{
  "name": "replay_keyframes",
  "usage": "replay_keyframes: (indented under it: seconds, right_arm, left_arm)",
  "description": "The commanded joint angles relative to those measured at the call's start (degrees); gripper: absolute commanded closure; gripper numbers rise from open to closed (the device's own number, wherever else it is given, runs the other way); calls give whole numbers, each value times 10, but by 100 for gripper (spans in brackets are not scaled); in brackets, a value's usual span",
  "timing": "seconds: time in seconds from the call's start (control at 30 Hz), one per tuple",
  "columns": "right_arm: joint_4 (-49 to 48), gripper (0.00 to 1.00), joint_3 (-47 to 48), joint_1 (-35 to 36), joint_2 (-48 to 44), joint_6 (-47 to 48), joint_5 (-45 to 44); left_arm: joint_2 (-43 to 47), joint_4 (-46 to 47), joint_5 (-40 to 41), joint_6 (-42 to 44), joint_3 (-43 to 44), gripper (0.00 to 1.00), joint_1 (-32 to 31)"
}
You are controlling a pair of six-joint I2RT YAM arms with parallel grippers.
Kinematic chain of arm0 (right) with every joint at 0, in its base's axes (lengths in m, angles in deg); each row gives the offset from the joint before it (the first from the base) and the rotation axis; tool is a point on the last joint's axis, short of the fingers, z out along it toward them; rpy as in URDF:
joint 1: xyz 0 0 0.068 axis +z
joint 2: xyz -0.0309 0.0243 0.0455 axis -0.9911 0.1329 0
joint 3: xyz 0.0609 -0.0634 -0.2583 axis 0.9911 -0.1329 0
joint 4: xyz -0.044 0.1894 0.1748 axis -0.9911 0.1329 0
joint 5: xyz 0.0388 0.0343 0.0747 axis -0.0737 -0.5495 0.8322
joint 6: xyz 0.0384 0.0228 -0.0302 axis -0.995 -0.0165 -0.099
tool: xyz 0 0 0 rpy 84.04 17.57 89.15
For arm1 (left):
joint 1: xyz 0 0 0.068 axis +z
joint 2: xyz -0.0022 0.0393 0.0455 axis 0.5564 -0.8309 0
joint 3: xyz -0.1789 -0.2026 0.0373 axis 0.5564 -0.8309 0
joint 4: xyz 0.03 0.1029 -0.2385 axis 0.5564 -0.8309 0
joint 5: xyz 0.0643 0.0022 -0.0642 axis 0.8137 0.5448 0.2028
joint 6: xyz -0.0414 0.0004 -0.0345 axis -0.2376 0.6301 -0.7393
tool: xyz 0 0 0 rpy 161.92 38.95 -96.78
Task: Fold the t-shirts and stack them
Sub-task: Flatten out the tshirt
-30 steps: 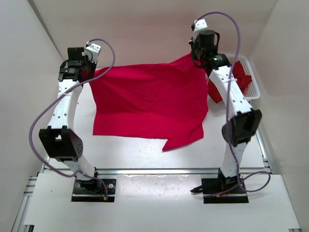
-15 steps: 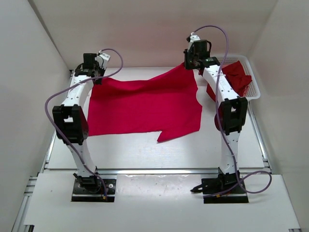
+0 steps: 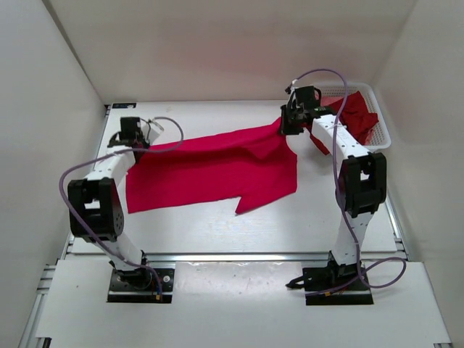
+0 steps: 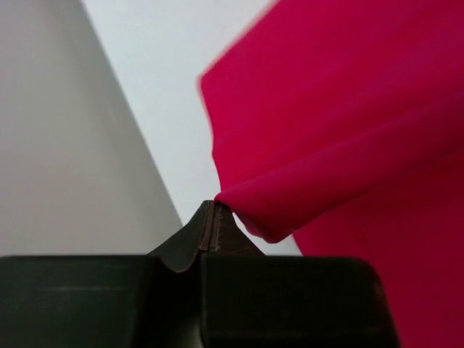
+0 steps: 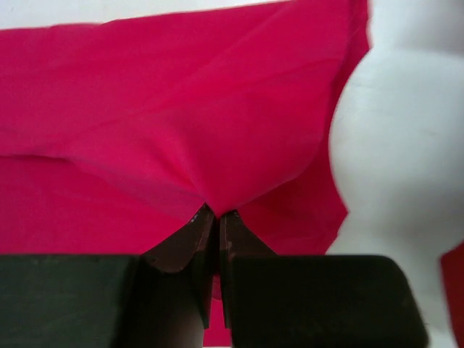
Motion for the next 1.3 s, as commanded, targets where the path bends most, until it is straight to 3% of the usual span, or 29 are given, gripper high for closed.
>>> replay_keyframes:
  seconds: [0.0, 0.13, 0.33, 0.57, 0.63, 0.73, 1.03, 1.27]
  right_arm:
    - [-26, 100, -15, -4, -29, -37, 39]
    - [-28, 100, 20, -4, -7, -47, 51]
    - [-40, 100, -10, 5, -13, -57, 68]
    - [-15, 100, 124, -40, 15, -58, 21]
    - [-11, 100, 126, -46, -7, -47, -10]
    - [-11, 100, 97, -56, -36, -38, -12]
    - [-27, 100, 76, -19, -11, -48, 36]
    - [-34, 100, -9, -9, -42, -61, 50]
  left_arm:
    - [45, 77, 39, 63, -85, 100, -42]
    - [16, 84, 48, 32, -44, 100, -34]
    - [-35, 143, 84, 88, 5, 100, -31]
    - [-146, 82, 104, -19, 290, 100, -42]
    - [-168, 76, 113, -45, 327, 100, -43]
    - [-162, 90, 124, -57, 311, 100, -44]
    - [-119, 141, 146, 7, 152, 100, -53]
    - [-45, 189, 155, 62, 14, 100, -31]
